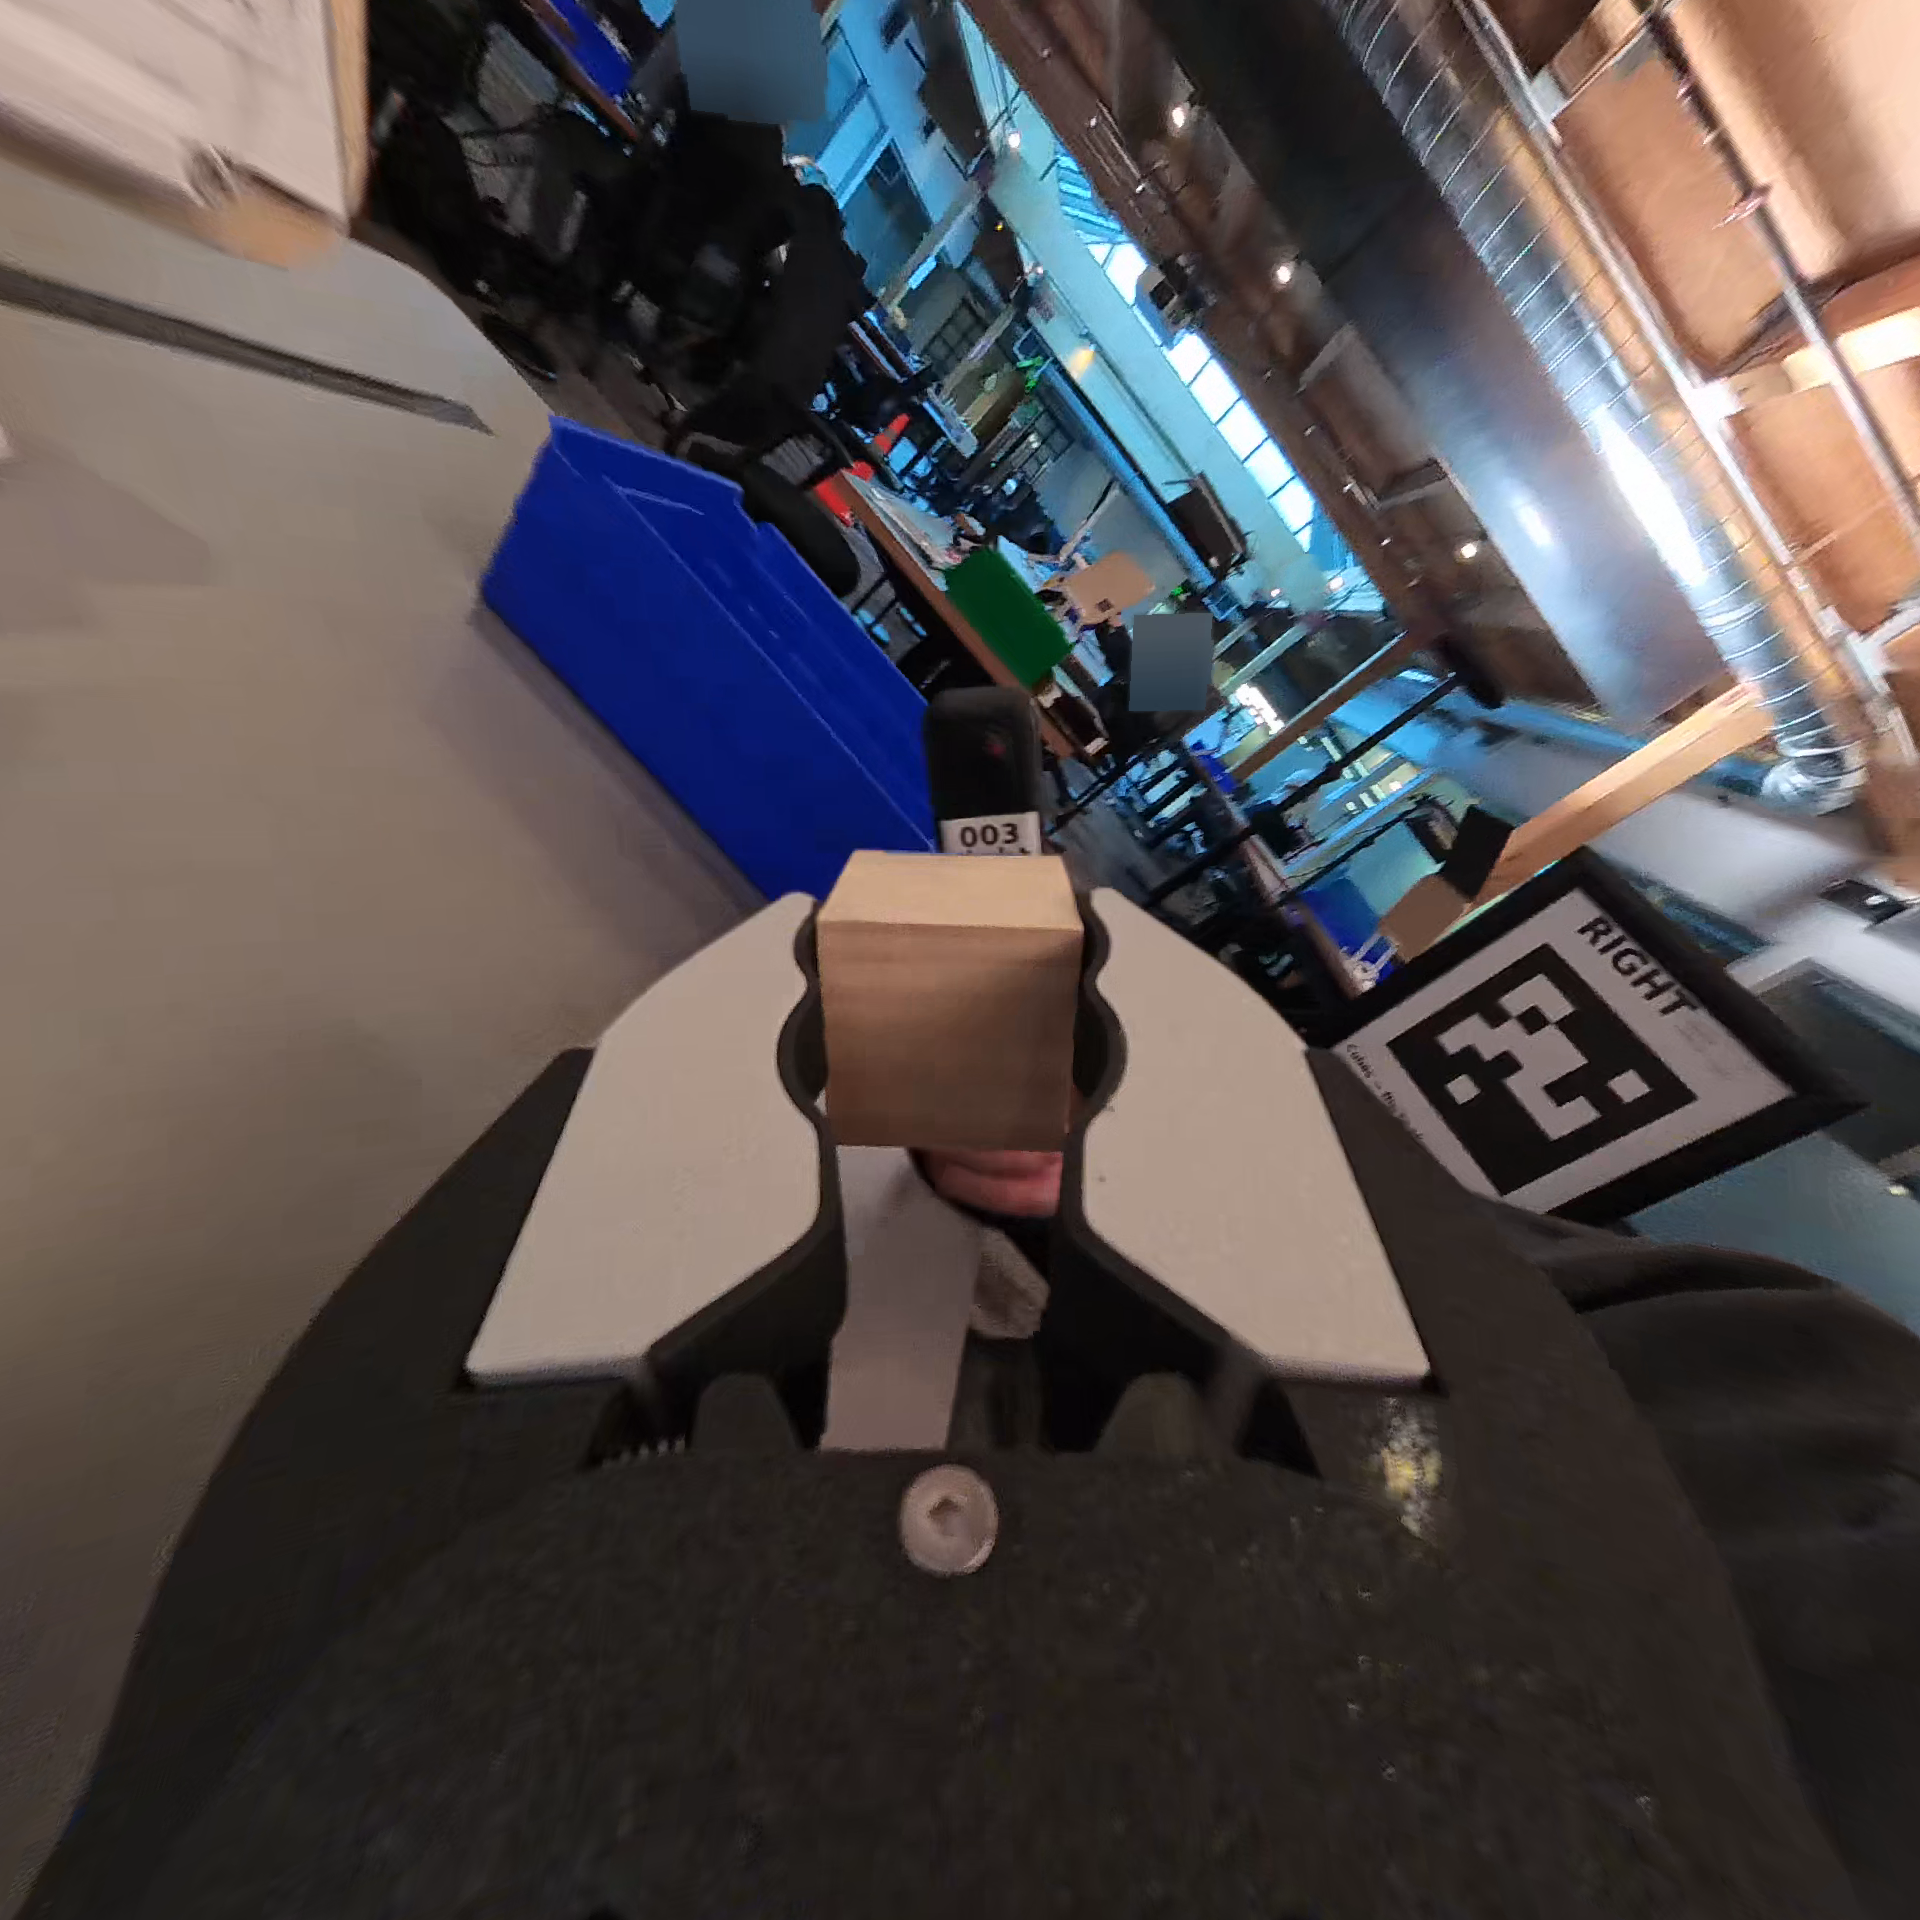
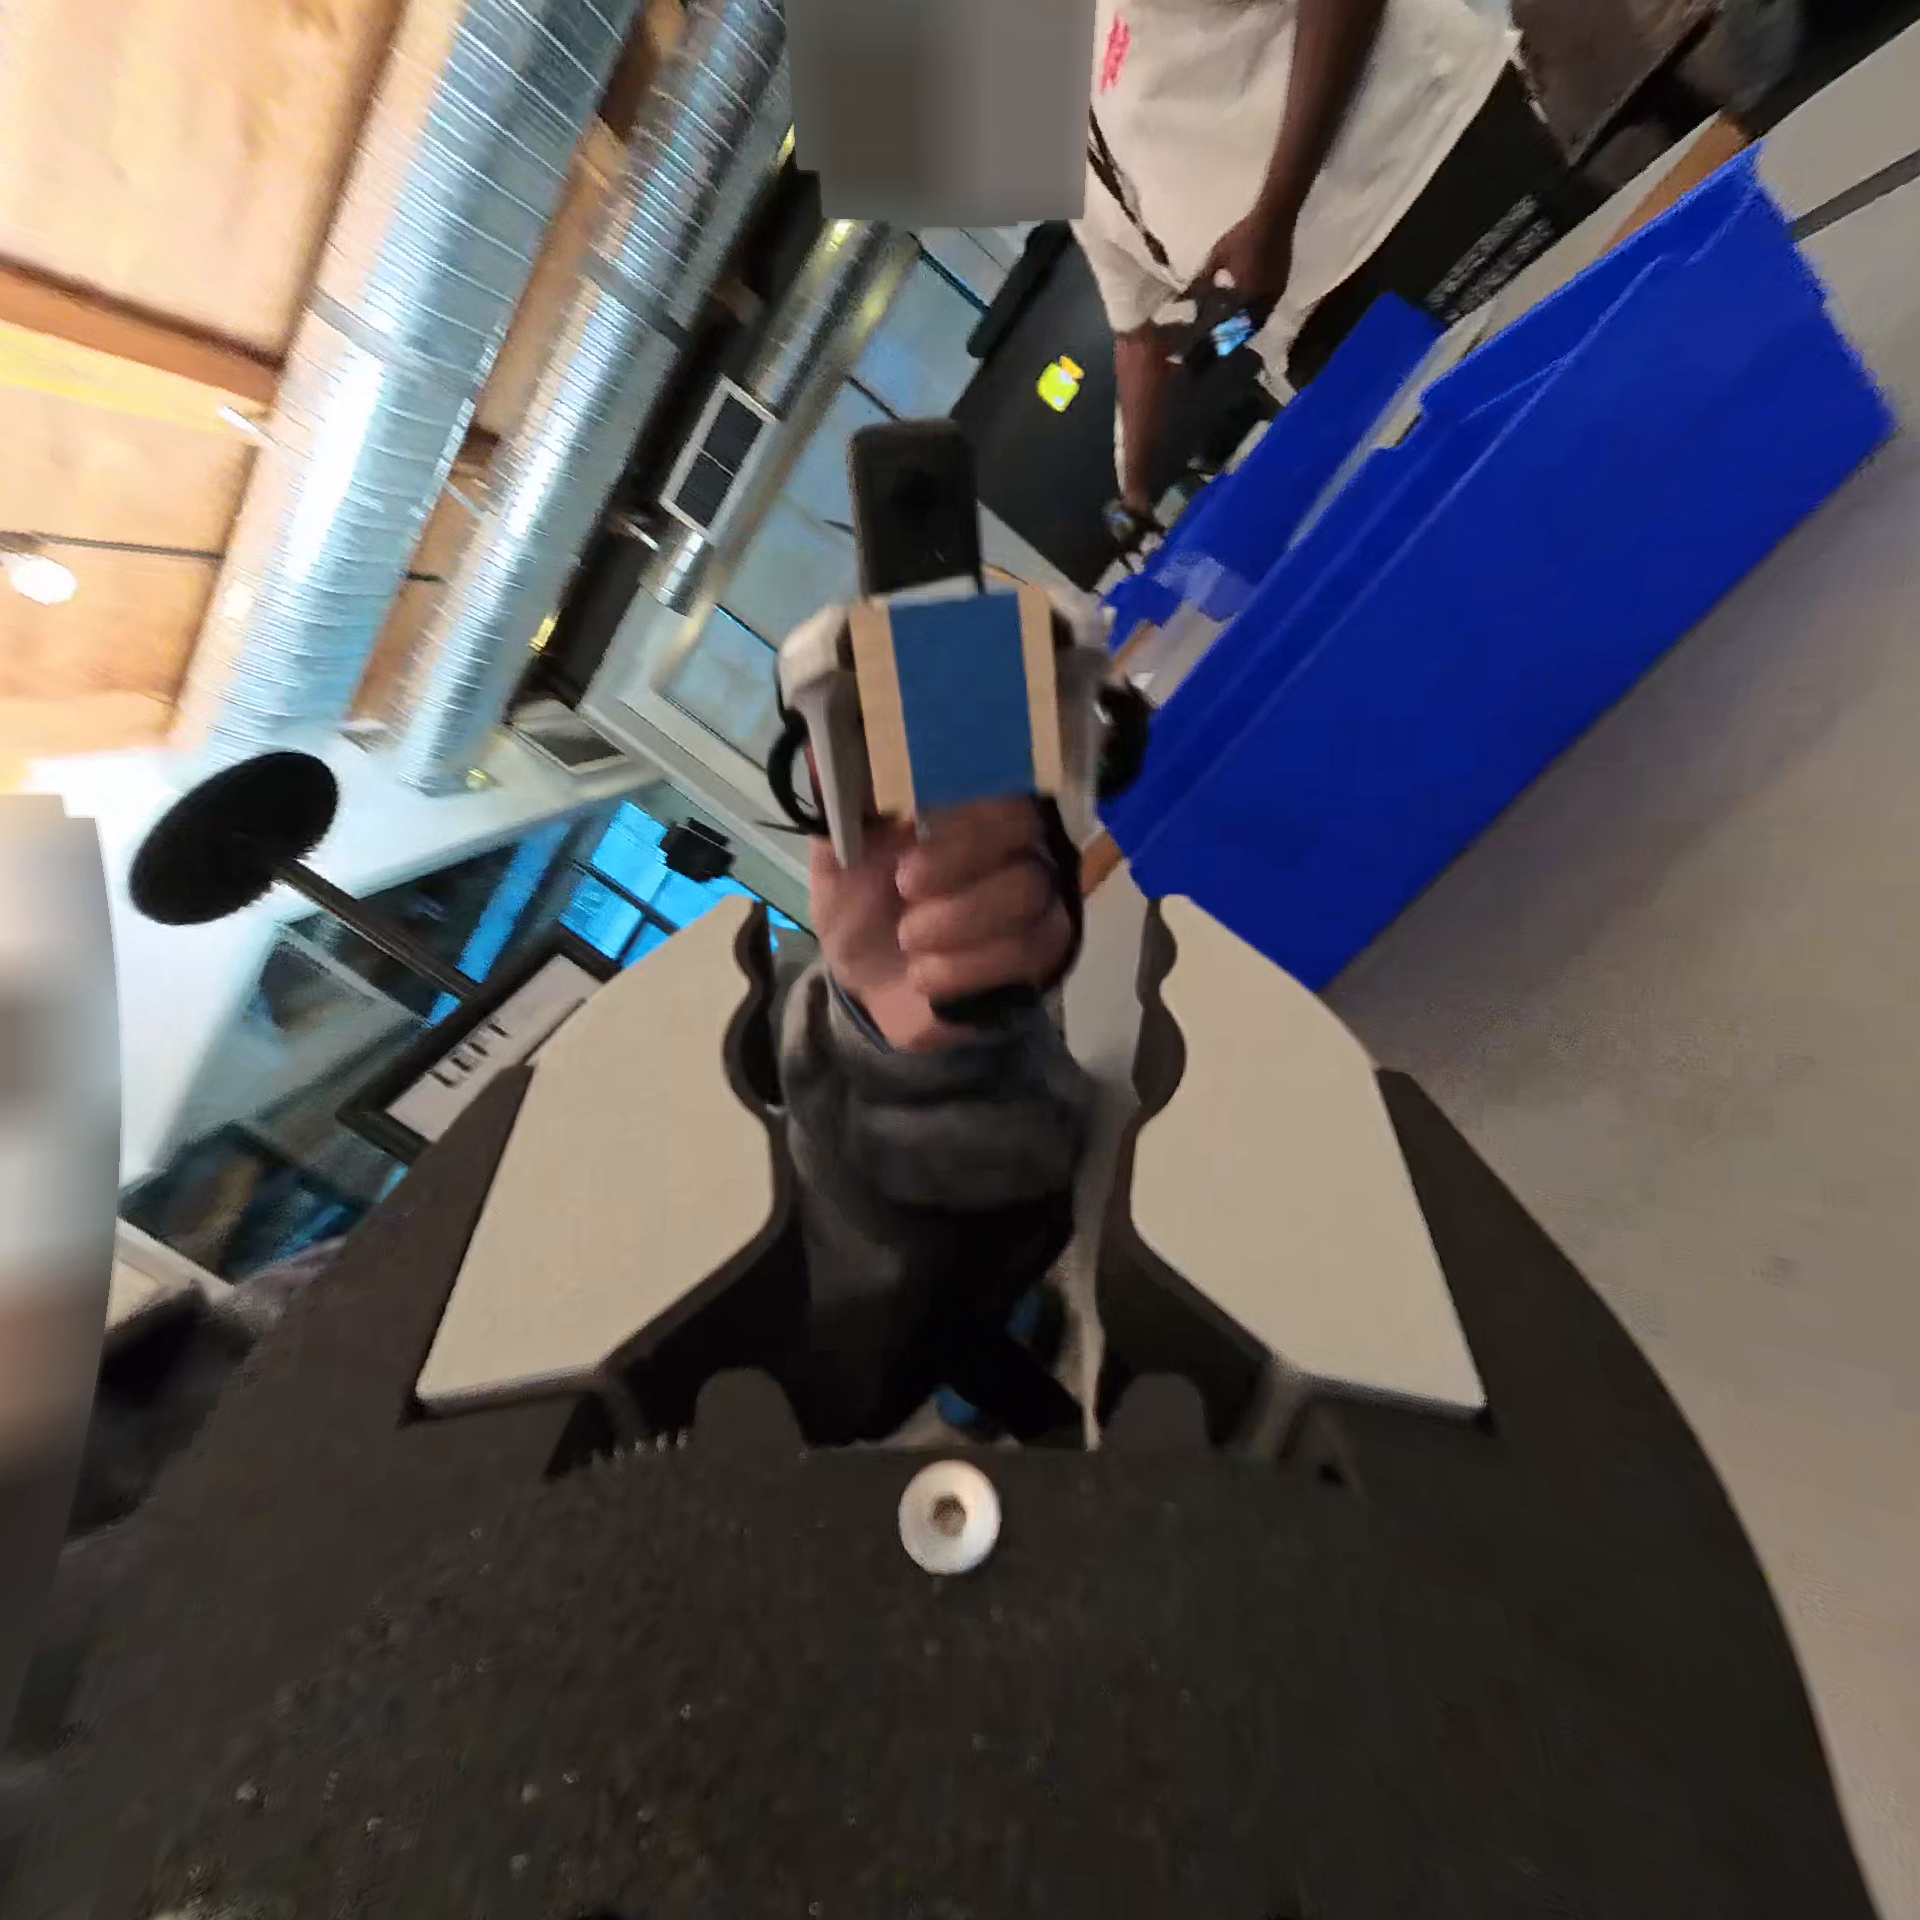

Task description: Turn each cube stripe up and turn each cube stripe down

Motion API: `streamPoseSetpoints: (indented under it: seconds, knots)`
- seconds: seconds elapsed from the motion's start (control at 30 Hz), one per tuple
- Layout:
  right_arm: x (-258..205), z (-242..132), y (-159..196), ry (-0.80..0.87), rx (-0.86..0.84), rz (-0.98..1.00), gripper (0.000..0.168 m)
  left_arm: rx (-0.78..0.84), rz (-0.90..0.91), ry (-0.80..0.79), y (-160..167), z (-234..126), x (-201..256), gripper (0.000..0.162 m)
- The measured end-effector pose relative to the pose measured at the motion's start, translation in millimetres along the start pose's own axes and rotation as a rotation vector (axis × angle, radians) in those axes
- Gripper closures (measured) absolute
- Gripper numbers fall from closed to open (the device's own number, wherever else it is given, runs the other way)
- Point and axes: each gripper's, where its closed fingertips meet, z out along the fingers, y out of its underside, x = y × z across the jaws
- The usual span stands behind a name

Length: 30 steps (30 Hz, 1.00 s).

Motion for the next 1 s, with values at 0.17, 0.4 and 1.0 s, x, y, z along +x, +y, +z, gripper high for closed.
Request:
streamPoseSetpoints:
  seconds: [0.17, 0.4, 1.0]
  knots:
    - [6.8, 8.9, 5.4, 0.016, 0.025, 0.013, 0.101, -0.010, -0.071, 0.063, 28.8, 39.9, -1.2, 0.118]
    - [16.4, -8.2, 7.3, 0.116, -0.017, -0.064, 0.123, 0.055, -0.077, 0.064, 30.2, 33.5, -3.5, 0.098]
    - [-12.4, -189.8, -143.0, 0.899, -0.057, -0.522, 0.123, -0.221, 0.403, -0.396, 140.8, -26.2, -30.8, 0.095]
